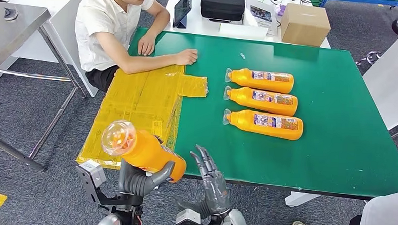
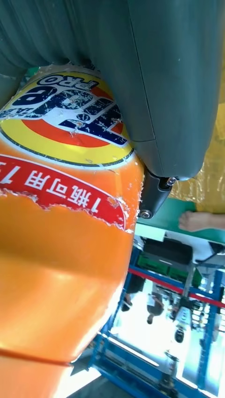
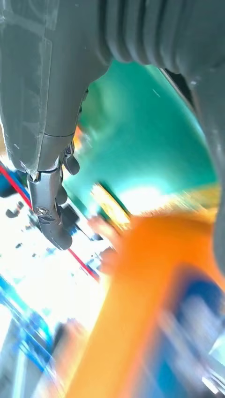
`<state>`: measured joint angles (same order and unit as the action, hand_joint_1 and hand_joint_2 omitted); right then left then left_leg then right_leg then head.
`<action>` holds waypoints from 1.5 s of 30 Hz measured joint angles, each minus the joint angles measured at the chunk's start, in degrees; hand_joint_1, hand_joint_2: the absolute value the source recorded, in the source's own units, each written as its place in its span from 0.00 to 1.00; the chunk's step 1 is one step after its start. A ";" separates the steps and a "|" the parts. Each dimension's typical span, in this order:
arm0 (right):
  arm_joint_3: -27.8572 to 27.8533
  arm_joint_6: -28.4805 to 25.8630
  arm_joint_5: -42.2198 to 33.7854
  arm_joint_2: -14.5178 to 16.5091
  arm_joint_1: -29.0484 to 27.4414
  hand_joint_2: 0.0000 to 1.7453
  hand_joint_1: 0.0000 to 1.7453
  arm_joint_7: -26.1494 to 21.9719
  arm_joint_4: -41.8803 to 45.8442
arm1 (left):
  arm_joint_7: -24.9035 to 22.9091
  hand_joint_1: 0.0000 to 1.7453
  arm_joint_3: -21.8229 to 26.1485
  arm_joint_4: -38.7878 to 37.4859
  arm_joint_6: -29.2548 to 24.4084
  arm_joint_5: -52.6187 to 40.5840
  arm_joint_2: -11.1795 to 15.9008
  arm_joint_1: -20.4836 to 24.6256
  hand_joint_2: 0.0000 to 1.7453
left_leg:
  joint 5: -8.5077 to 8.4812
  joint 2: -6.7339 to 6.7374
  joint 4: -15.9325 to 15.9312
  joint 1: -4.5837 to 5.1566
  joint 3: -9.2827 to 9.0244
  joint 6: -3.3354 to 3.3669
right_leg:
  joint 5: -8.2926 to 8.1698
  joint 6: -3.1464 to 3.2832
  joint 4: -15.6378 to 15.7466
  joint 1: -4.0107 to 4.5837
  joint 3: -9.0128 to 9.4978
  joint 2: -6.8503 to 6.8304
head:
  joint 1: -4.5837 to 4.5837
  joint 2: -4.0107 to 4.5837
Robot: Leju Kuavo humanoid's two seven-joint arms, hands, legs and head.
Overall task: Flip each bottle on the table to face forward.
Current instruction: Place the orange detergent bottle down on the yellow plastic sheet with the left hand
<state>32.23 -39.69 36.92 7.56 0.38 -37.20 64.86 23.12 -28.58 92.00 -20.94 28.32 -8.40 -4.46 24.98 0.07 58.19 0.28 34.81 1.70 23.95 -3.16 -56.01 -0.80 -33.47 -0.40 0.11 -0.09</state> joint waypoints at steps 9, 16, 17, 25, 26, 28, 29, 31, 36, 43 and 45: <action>-7.20 -0.11 -0.39 0.16 -2.49 0.00 0.00 -0.95 2.67 | -0.14 1.00 1.59 2.15 0.02 1.09 0.01 -0.96 1.00 | 0.00 0.01 0.00 0.00 -0.01 0.00 | 0.00 0.00 0.00 0.00 0.00 0.00 | 0.00 0.00; -11.18 -0.11 -0.70 1.25 -4.72 0.00 0.00 -2.56 6.32 | 2.19 1.00 2.00 1.11 -12.88 -19.10 0.26 0.09 1.00 | -0.01 -0.01 0.00 0.00 0.00 0.00 | 0.00 0.00 0.00 0.00 -0.03 -0.01 | 0.01 0.00; -11.65 -0.11 -0.94 1.43 -5.03 0.00 0.00 -2.60 7.13 | 2.13 1.00 2.28 0.05 -15.64 -27.04 0.18 0.79 1.00 | -0.01 -0.02 0.00 0.00 0.00 0.00 | 0.00 0.00 0.00 0.00 -0.03 -0.02 | 0.01 0.00; -12.32 -0.11 -6.12 2.10 -3.57 0.00 0.00 -2.75 8.94 | -8.50 1.00 5.50 -15.78 -16.95 -70.99 -1.02 10.26 1.00 | -0.14 0.01 0.00 0.01 -0.03 0.01 | -0.09 0.01 0.00 -0.01 0.00 -0.02 | 0.01 0.00; -12.22 -0.11 -6.61 2.13 -3.24 0.00 0.00 -2.77 9.09 | -10.13 1.00 5.44 -18.15 -16.08 -73.59 -1.02 11.79 1.00 | -0.16 0.00 0.00 0.01 -0.03 0.01 | -0.12 0.05 -0.01 -0.01 0.00 -0.02 | 0.01 0.00; -12.01 -0.11 -7.48 2.16 -2.64 0.00 0.00 -2.80 9.36 | -12.66 1.00 5.22 -22.64 -14.52 -77.57 -1.02 14.68 1.00 | -0.19 0.01 0.01 0.01 -0.03 -0.01 | -0.17 0.11 -0.02 0.00 0.00 -0.02 | 0.00 0.00; -11.90 -0.11 -7.94 2.16 -2.38 0.00 0.00 -2.81 9.43 | -13.57 1.00 5.03 -24.59 -13.83 -79.00 -1.02 15.98 1.00 | -0.19 0.02 0.01 0.00 -0.03 -0.01 | -0.19 0.14 -0.03 0.00 -0.01 -0.01 | 0.00 0.00; -11.66 -0.11 -8.90 2.16 -1.90 0.00 0.00 -2.82 9.48 | -14.86 1.00 4.49 -28.19 -12.47 -80.94 -1.04 18.43 1.00 | -0.20 0.03 0.01 0.00 -0.02 -0.01 | -0.19 0.14 -0.04 0.00 -0.01 -0.01 | 0.00 0.00; -10.66 -0.11 -11.36 2.09 -1.13 0.00 0.00 -2.82 9.47 | -17.09 1.00 2.70 -34.84 -7.60 -83.44 -1.17 23.30 1.00 | -0.19 0.03 0.01 0.00 0.04 -0.02 | -0.19 0.14 -0.04 0.00 -0.06 -0.02 | 0.00 0.00; -8.85 0.04 -14.77 1.56 -0.32 0.00 0.00 -2.82 9.43 | -21.78 1.00 0.77 -42.40 1.15 -84.26 -2.02 29.48 1.00 | -0.20 0.02 0.01 0.00 0.09 -0.01 | -0.19 0.14 -0.04 0.00 -0.10 -0.02 | 0.00 0.00; -8.53 0.43 -15.21 1.46 -0.18 0.00 0.00 -2.82 9.36 | -23.47 1.00 0.41 -45.01 3.42 -84.47 -2.36 31.43 1.00 | -0.20 0.02 0.01 0.00 0.09 -0.01 | -0.19 0.14 -0.04 0.00 -0.10 -0.02 | -0.01 0.00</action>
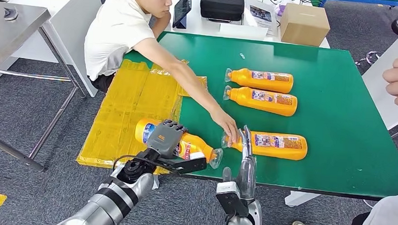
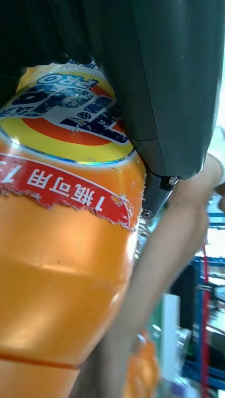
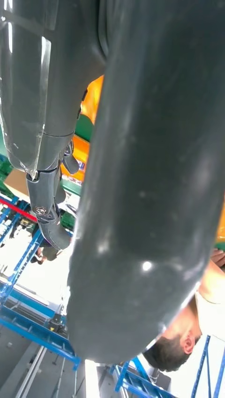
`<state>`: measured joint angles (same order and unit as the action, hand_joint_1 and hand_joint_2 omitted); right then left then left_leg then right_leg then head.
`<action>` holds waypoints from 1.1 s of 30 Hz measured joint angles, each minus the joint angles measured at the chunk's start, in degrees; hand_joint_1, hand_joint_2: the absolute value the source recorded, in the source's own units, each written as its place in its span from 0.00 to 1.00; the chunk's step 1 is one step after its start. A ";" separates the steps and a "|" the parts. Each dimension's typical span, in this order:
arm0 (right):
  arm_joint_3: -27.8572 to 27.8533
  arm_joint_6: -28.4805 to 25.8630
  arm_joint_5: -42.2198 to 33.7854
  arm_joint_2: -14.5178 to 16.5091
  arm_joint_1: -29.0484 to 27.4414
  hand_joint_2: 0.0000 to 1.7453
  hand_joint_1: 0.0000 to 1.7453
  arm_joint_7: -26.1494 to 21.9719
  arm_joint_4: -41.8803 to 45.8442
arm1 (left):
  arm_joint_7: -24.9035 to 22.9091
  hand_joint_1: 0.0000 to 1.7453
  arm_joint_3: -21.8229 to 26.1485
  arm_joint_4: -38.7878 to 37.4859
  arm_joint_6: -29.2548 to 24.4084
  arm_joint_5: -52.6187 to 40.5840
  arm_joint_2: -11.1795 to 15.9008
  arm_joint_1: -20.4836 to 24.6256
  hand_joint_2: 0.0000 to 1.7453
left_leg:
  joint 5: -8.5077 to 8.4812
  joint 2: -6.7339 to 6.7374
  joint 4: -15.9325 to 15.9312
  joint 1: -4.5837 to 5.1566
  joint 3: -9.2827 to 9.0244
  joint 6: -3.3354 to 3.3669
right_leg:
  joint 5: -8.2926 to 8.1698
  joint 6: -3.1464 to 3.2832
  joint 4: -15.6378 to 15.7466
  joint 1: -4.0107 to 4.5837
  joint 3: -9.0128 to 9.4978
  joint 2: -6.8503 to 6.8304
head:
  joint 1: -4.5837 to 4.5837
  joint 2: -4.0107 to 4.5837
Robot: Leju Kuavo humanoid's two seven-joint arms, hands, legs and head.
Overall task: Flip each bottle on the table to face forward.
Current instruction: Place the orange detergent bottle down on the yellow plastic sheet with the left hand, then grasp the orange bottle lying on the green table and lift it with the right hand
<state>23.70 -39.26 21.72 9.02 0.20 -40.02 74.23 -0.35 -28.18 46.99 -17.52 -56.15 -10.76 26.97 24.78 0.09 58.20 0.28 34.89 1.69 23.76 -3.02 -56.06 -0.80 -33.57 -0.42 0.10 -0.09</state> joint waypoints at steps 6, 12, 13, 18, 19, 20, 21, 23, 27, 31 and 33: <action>0.08 1.43 -0.87 -0.08 0.13 0.00 0.00 0.00 -0.29 | -1.56 0.97 0.16 -5.93 2.54 3.53 -0.94 3.93 1.00 | 0.00 0.00 0.00 0.00 0.01 0.00 | 0.00 0.00 -0.02 0.00 0.00 0.00 | 0.00 0.00; 0.03 2.63 -2.42 -0.08 0.23 0.00 0.00 0.00 -0.66 | -0.49 0.90 2.39 -10.45 2.62 8.90 -1.34 6.37 1.00 | 0.00 0.00 0.00 0.00 0.03 0.00 | 0.00 0.00 -0.02 0.00 -0.02 0.00 | 0.01 0.00; 0.03 2.71 -2.59 -0.08 0.25 0.00 0.00 0.00 -0.69 | -0.25 0.90 2.79 -10.98 2.54 9.36 -1.35 6.66 1.00 | 0.00 0.00 0.00 0.00 0.03 0.00 | 0.00 0.00 -0.02 0.00 -0.02 0.00 | 0.01 0.00; 0.03 2.89 -2.89 -0.08 0.42 0.00 0.00 0.00 -0.89 | 0.16 0.99 3.85 -12.77 2.29 9.97 -1.42 7.66 1.00 | 0.00 0.00 0.00 0.00 0.03 0.00 | 0.00 0.00 -0.02 0.00 -0.02 0.00 | 0.01 0.00; 0.03 2.91 -2.93 -0.08 0.50 0.00 0.00 0.00 -0.95 | 0.17 1.00 3.91 -13.04 2.21 9.98 -1.45 7.81 1.00 | 0.00 0.00 0.00 0.00 0.03 0.00 | 0.00 0.00 -0.02 0.00 -0.02 0.00 | 0.01 0.00; 0.03 2.95 -2.98 -0.08 0.57 0.00 0.00 0.00 -1.01 | 0.09 1.00 3.96 -13.30 2.10 9.98 -1.48 7.97 1.00 | 0.00 0.00 0.00 0.00 0.03 0.00 | 0.00 0.00 -0.03 0.00 -0.02 0.00 | 0.01 0.00; 0.03 3.01 -3.04 -0.08 0.62 0.00 0.00 0.00 -1.07 | -0.07 0.99 4.02 -13.59 1.99 10.01 -1.49 8.14 1.00 | 0.00 0.00 0.00 0.00 0.03 0.00 | 0.00 0.00 -0.03 0.00 -0.01 0.00 | 0.01 0.00; 0.02 3.16 -3.09 -0.08 0.66 0.00 0.00 0.00 -1.23 | -0.39 0.80 4.23 -14.11 1.94 10.26 -1.49 8.43 1.00 | 0.00 0.00 0.00 0.00 0.03 0.00 | 0.00 0.00 -0.03 0.00 -0.01 0.00 | 0.01 0.00; -0.07 3.79 -3.09 -0.10 0.80 0.00 0.00 0.00 -1.70 | 1.07 0.17 5.17 -15.19 3.29 13.23 -1.48 9.16 1.00 | 0.00 -0.02 0.00 0.00 0.00 0.00 | 0.00 0.00 -0.03 0.00 0.01 -0.01 | -0.01 0.00; -0.09 4.58 -4.31 -0.15 1.03 0.00 0.00 0.00 -2.02 | 2.88 0.09 6.40 -16.30 5.20 16.76 -1.49 9.77 1.00 | -0.01 -0.08 0.00 0.00 -0.03 0.00 | 0.02 0.01 -0.04 0.00 0.06 -0.06 | 0.01 0.00; -0.11 4.89 -4.82 -0.15 1.16 0.00 0.00 0.00 -2.10 | 3.22 0.03 6.66 -16.79 5.71 17.22 -1.50 9.99 1.00 | -0.02 -0.07 0.00 0.00 -0.05 -0.02 | 0.01 0.01 -0.04 0.00 0.08 -0.05 | 0.01 0.00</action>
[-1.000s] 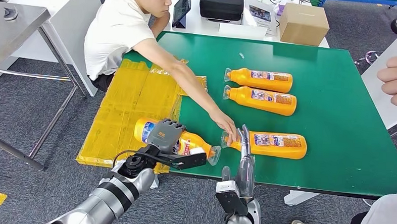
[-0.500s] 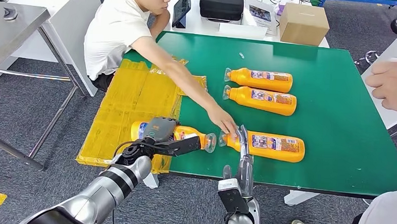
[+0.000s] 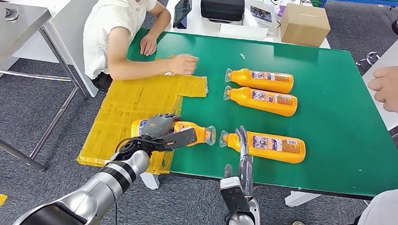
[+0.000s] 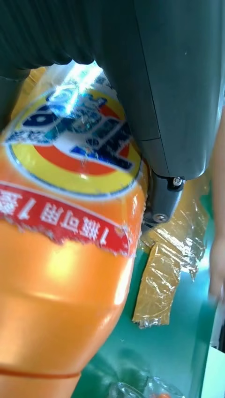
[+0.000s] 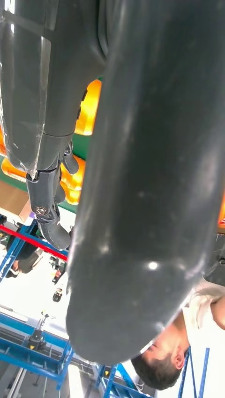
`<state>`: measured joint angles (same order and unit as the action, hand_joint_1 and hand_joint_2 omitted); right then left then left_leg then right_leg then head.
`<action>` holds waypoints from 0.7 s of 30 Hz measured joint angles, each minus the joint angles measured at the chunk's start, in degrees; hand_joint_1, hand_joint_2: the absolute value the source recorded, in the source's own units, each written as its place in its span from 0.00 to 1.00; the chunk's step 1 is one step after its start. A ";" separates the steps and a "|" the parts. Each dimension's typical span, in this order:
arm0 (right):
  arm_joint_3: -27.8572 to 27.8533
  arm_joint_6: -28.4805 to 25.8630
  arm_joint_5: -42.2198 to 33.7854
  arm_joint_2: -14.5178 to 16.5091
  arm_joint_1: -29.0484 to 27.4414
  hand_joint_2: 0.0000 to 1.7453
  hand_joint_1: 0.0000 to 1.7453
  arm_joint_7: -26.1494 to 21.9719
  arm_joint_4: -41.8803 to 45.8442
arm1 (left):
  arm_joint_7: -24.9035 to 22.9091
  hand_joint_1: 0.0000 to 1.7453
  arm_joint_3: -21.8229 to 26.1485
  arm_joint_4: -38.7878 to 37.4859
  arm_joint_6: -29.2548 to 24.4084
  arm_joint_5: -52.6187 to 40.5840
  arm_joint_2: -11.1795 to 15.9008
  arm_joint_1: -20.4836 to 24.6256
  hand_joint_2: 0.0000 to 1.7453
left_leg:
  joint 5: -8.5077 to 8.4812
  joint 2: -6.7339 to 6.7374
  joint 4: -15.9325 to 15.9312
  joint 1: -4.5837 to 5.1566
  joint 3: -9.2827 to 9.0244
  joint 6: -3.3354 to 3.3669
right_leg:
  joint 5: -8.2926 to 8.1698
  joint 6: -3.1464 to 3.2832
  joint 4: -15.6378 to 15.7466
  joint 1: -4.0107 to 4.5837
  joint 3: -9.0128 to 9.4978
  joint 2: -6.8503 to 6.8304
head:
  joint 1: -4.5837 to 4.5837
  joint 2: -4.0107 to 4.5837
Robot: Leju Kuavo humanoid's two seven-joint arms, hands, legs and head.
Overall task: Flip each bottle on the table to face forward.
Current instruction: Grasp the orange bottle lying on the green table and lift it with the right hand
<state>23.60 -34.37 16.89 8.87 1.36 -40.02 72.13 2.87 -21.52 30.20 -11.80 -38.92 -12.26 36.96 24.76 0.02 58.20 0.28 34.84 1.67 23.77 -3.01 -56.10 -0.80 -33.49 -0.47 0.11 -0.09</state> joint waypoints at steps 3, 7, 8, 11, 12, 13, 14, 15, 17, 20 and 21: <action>-0.01 0.17 -0.36 -0.01 0.11 0.00 0.00 0.00 -0.06 | 0.23 0.00 0.22 -0.60 0.74 0.42 -0.04 0.15 1.00 | -0.02 0.01 0.00 0.00 -0.02 -0.01 | -0.01 0.00 0.00 0.00 0.02 0.00 | 0.01 0.00; -0.01 0.19 -0.45 -0.12 0.33 0.00 0.00 0.00 -0.33 | 0.53 0.00 0.26 -1.40 2.75 0.69 -0.09 0.46 1.00 | -0.02 0.01 0.00 0.00 -0.02 -0.01 | -0.01 -0.01 -0.01 0.00 0.02 0.00 | 0.00 0.00; -0.01 0.20 -0.46 -0.18 0.37 0.00 0.00 0.00 -0.41 | 0.67 0.00 0.25 -1.55 3.46 0.69 -0.10 0.52 1.00 | -0.02 0.01 0.00 0.00 -0.02 -0.01 | -0.01 -0.01 -0.01 0.00 0.02 0.00 | 0.00 0.00; 0.02 0.15 -0.55 -0.38 0.41 0.00 0.00 0.00 -0.58 | 0.92 0.00 0.03 -1.95 5.49 0.63 -0.12 0.54 1.00 | -0.02 0.02 0.00 0.00 -0.01 -0.01 | -0.01 0.00 -0.01 0.00 0.00 0.00 | -0.01 0.00; 0.03 0.12 -0.61 -0.44 0.43 0.00 0.00 0.00 -0.62 | 0.93 0.00 -0.11 -2.08 6.04 0.59 -0.13 0.53 1.00 | -0.01 0.02 0.00 0.00 0.00 -0.02 | 0.00 0.00 -0.01 0.00 0.00 0.00 | -0.01 0.00; 0.04 0.07 -0.69 -0.50 0.45 0.00 0.00 0.00 -0.67 | 0.94 0.00 -0.24 -2.19 6.49 0.51 -0.13 0.54 1.00 | -0.01 0.02 0.00 0.00 0.00 -0.02 | 0.00 0.00 -0.01 0.01 0.00 0.00 | -0.01 0.00; 0.05 0.03 -0.77 -0.56 0.48 0.00 0.00 0.00 -0.73 | 0.94 0.00 -0.35 -2.27 6.93 0.44 -0.14 0.58 1.00 | -0.01 0.01 0.00 0.00 0.00 -0.02 | 0.00 0.00 0.00 0.01 0.00 0.00 | 0.00 0.00; 0.05 -0.02 -0.86 -0.63 0.51 0.00 0.00 0.00 -0.78 | 0.97 0.00 -0.45 -2.35 7.35 0.37 -0.13 0.62 1.00 | -0.01 0.01 0.00 0.00 -0.01 -0.02 | 0.00 0.00 0.00 0.01 0.00 0.00 | 0.00 0.00; 0.08 -0.16 -1.01 -0.76 0.53 0.00 0.00 0.00 -0.88 | 1.07 0.00 -0.66 -2.43 8.10 0.31 -0.12 0.74 1.00 | -0.01 0.00 0.00 0.00 -0.01 -0.02 | 0.00 0.00 0.00 0.00 0.02 0.00 | 0.00 0.00; 0.14 -0.37 -1.24 -0.93 0.53 0.00 0.00 0.00 -1.07 | 1.25 0.00 -1.02 -2.48 8.74 0.44 -0.11 0.81 1.00 | -0.02 -0.02 0.00 0.00 -0.04 -0.01 | 0.00 0.00 0.00 0.00 0.07 -0.01 | 0.00 0.00; 0.16 -0.41 -1.30 -0.97 0.53 0.00 0.00 0.00 -1.14 | 1.27 0.00 -1.12 -2.50 8.83 0.50 -0.11 0.81 1.00 | -0.02 -0.03 0.00 0.00 -0.05 -0.01 | 0.00 0.00 0.00 0.00 0.08 -0.01 | 0.00 0.00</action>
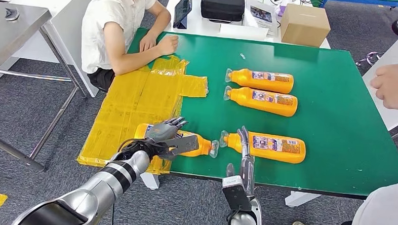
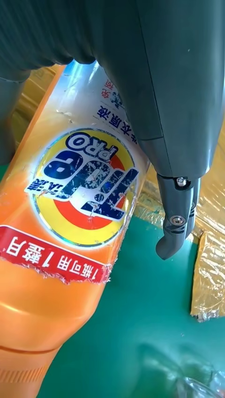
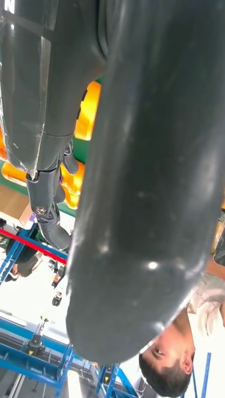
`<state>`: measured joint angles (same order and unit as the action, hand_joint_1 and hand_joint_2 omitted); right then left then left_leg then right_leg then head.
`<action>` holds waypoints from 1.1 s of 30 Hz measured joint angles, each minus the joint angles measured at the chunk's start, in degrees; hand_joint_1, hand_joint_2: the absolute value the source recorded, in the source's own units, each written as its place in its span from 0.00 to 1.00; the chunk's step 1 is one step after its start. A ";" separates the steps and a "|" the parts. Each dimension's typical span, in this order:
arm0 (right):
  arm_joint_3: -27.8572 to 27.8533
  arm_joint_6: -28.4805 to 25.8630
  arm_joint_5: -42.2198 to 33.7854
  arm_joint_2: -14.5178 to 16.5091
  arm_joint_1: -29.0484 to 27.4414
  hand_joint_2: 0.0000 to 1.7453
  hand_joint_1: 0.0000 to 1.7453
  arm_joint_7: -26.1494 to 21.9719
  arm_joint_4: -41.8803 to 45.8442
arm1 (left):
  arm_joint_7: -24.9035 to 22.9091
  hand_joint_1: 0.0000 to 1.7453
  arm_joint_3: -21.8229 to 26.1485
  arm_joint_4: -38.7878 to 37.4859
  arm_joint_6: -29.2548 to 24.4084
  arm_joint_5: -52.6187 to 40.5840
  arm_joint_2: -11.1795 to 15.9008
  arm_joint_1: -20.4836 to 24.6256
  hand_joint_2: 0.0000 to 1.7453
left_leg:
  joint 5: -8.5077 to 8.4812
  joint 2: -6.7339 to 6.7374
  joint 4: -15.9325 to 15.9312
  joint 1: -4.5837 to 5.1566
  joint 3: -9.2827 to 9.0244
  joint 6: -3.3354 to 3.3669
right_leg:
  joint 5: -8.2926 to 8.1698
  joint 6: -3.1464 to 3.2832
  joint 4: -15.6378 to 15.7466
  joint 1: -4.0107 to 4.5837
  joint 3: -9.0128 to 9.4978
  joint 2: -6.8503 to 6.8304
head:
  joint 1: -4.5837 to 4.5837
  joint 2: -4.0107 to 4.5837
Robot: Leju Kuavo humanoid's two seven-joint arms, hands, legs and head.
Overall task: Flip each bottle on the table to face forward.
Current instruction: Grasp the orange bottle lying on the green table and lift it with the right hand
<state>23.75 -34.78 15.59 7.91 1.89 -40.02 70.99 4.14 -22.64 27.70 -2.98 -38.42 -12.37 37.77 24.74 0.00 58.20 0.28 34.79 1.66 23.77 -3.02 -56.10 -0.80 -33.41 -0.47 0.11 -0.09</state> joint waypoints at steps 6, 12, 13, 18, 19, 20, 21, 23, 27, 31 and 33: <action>0.37 -0.61 -0.29 -0.24 0.06 0.00 0.00 0.00 -0.30 | 0.85 0.00 -0.51 -0.04 1.14 1.16 0.02 0.09 1.00 | 0.00 -0.06 0.00 0.01 -0.10 0.00 | 0.00 0.00 0.01 0.00 0.11 -0.03 | 0.00 0.00; 0.81 -2.35 -0.75 -0.84 -0.05 0.00 0.00 0.00 -0.31 | 5.91 0.00 -0.55 1.69 0.31 6.00 0.02 -1.66 1.00 | 0.00 -0.05 0.00 0.00 -0.11 0.00 | 0.00 0.00 0.01 0.00 0.11 -0.03 | 0.00 0.00; 0.85 -2.55 -0.78 -0.96 -0.10 0.00 0.00 0.00 -0.31 | 6.63 0.00 -0.55 2.28 0.18 6.75 0.02 -2.16 1.00 | 0.00 -0.05 0.00 0.00 -0.11 0.00 | 0.00 0.00 0.01 0.00 0.11 -0.03 | 0.00 0.00; 0.92 -3.63 -1.23 -1.42 -0.36 0.00 0.00 0.00 -0.28 | 8.15 0.00 -0.61 6.85 -0.51 10.06 0.08 -5.27 1.00 | 0.00 -0.04 0.00 0.00 -0.08 0.00 | 0.00 0.00 0.01 0.00 0.06 -0.02 | -0.01 0.00; 0.93 -3.73 -1.31 -1.51 -0.44 0.00 0.00 0.00 -0.25 | 8.20 0.00 -0.72 8.20 -0.71 10.46 0.11 -6.11 1.00 | 0.00 -0.04 0.00 0.00 -0.06 0.00 | 0.00 0.00 0.01 0.00 0.04 -0.02 | 0.01 0.00; 0.95 -3.75 -1.34 -1.61 -0.52 0.00 0.00 0.00 -0.22 | 8.06 0.00 -0.93 9.57 -0.92 10.69 0.17 -6.87 1.00 | 0.00 -0.03 0.00 0.00 -0.04 0.00 | 0.00 0.00 0.01 0.00 0.02 -0.02 | 0.01 0.00; 0.98 -3.76 -1.36 -1.70 -0.57 0.00 0.00 0.00 -0.19 | 7.81 0.00 -1.28 10.93 -1.17 10.81 0.27 -7.53 1.00 | 0.00 -0.03 0.00 0.00 -0.02 0.00 | 0.00 0.00 0.01 0.00 0.00 -0.02 | 0.00 0.00; 1.11 -3.79 -1.37 -1.85 -0.62 0.00 0.00 0.00 -0.14 | 7.19 0.00 -2.31 13.47 -1.63 10.87 0.52 -8.56 1.00 | 0.00 -0.03 0.00 0.00 0.01 0.00 | 0.00 0.00 0.01 0.00 -0.03 -0.02 | 0.00 0.00; 1.37 -3.82 -1.37 -2.03 -0.65 0.00 0.00 0.00 -0.03 | 6.69 0.00 -3.92 16.75 -1.85 10.90 0.90 -9.71 1.00 | 0.00 -0.02 0.00 0.00 0.03 0.00 | 0.00 0.00 0.00 0.00 -0.05 -0.02 | -0.01 0.00; 1.49 -4.04 -1.26 -2.13 -0.69 0.00 0.00 0.00 0.03 | 6.74 0.00 -4.83 18.58 -2.10 11.07 1.19 -10.27 1.00 | 0.00 -0.02 0.00 0.00 0.04 0.00 | 0.00 0.00 0.00 0.00 -0.06 -0.02 | 0.00 0.00; 1.55 -4.44 -1.07 -2.19 -0.78 0.25 0.00 0.00 0.09 | 6.94 0.00 -5.37 19.77 -2.26 11.37 1.36 -10.63 1.00 | 0.00 -0.02 0.00 0.00 0.04 0.00 | 0.00 0.00 0.01 0.00 -0.07 -0.02 | 0.00 0.00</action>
<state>25.30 -39.22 14.53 5.72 1.11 -40.02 71.08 11.09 -28.01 47.47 -5.23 -27.05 -11.02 27.14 24.75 -0.03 58.20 0.28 34.83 1.66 23.77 -3.02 -56.10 -0.80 -33.47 -0.49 0.11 -0.09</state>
